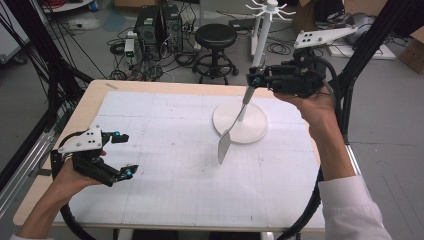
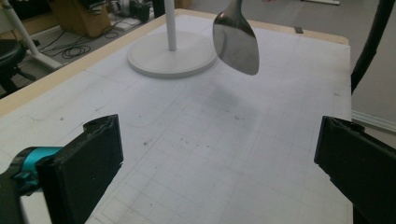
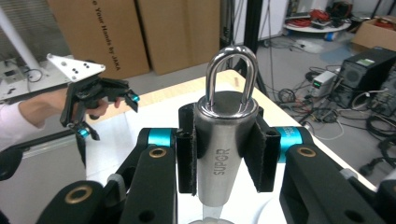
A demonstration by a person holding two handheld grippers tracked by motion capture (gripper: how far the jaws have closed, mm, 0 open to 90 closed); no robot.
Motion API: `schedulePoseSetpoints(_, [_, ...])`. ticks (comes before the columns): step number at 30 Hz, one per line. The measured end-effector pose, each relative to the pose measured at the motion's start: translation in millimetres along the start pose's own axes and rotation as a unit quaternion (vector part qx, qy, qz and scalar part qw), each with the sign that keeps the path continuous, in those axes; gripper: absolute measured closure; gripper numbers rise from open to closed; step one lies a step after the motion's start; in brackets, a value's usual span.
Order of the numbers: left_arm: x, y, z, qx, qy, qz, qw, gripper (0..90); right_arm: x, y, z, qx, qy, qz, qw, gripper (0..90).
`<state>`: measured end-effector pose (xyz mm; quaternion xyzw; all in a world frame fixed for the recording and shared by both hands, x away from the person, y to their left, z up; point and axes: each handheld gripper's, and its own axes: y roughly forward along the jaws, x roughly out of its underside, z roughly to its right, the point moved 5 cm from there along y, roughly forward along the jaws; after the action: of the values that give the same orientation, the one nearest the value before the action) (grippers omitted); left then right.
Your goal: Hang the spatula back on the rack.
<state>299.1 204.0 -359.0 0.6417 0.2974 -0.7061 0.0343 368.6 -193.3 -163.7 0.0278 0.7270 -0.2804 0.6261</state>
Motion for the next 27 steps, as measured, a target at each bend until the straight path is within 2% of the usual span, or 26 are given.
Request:
schedulePoseSetpoints(11, [14.5, -0.6, -7.0, -0.005, -0.021, -0.001, 0.9998, 1.7, -4.8, -7.7, 20.0, 0.029, 0.014, -0.007, 0.9994, 68.9])
schedulePoseSetpoints(18, [20.2, 2.8, -6.5, -0.003, -0.019, -0.005, 0.9998, 1.7, -7.8, -12.0, 31.1, 0.048, 0.031, -0.023, 0.9981, 68.9])
schedulePoseSetpoints(27, [24.5, 4.7, -9.9, -0.006, -0.024, -0.009, 0.9997, 1.7, -12.2, -14.4, 46.9, 0.072, 0.034, -0.038, 0.9961, 68.9])
